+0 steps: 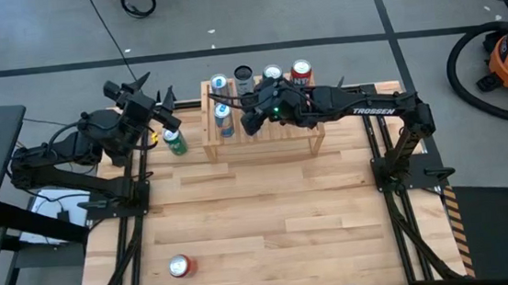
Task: Place canned beverage on shelf
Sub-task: Put the white blue soda can aligned with the other white blue soda can on the shelf
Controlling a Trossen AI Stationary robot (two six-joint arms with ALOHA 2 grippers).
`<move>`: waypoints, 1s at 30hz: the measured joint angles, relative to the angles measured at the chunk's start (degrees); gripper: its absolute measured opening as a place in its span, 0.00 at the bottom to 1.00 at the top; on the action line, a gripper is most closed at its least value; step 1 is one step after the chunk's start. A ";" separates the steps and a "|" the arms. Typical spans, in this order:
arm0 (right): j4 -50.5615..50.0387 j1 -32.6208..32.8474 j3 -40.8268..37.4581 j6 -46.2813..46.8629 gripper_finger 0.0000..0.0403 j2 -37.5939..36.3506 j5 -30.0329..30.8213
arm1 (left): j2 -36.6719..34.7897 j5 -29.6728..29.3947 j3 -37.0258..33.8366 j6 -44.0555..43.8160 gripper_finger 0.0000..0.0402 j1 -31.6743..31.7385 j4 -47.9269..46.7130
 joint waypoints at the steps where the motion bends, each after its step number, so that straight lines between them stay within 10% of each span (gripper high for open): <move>1: 0.00 -0.10 0.00 -0.33 0.67 -0.02 -0.46 | 0.00 0.00 0.00 0.00 0.70 0.00 0.00; 30: 0.44 -6.22 0.81 -23.59 0.63 -1.37 -23.82 | 0.00 0.00 0.00 -0.07 0.70 0.00 -0.04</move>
